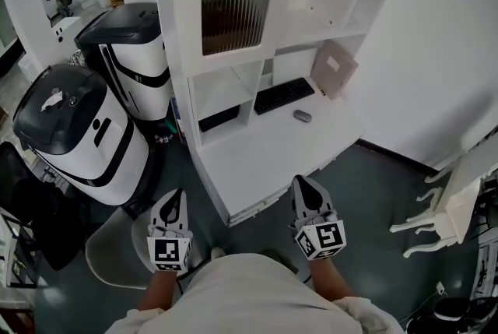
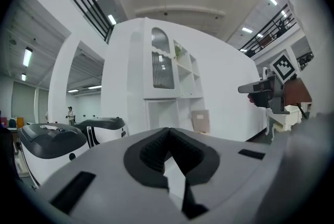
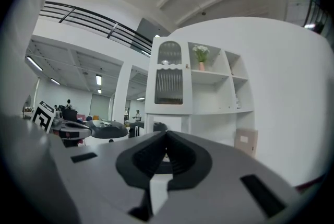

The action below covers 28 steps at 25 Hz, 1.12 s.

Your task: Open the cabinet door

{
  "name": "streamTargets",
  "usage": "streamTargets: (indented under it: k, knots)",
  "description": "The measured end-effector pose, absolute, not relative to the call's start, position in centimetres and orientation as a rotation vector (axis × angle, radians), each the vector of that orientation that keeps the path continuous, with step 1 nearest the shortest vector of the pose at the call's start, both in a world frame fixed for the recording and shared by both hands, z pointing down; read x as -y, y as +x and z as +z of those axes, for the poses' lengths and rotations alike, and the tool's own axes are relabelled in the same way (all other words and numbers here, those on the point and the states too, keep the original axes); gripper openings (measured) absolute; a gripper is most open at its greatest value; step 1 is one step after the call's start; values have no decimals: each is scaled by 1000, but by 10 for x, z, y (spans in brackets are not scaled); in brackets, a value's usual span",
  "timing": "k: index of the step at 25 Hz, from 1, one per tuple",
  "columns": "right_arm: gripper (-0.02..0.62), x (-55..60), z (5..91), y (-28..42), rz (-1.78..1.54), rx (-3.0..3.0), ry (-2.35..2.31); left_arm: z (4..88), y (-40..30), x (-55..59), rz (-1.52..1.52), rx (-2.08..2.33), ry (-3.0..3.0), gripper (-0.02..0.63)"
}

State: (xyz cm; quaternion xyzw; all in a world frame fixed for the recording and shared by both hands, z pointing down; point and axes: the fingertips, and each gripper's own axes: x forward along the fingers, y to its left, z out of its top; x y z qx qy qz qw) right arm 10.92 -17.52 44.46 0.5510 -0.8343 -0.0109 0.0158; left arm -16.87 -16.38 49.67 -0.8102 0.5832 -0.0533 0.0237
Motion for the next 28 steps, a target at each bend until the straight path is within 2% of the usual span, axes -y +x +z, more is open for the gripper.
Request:
streamTargets:
  k: [7,10,14,28]
  knots:
    - [7,182,443,118,-33,2614,1715,496,-171,171,-152,-1844,-2490,0]
    - [109,184,430,130,-43,2644,1708,495,-164,168,-146,-1862,-2484,0]
    - [155,186,414,144,-60,2660,1725,499,-165,168,-151,-1905,-2471,0]
    - [147,231,359,173,-269,2646,1717,492,-154,169,-143,-1931,-2433,0]
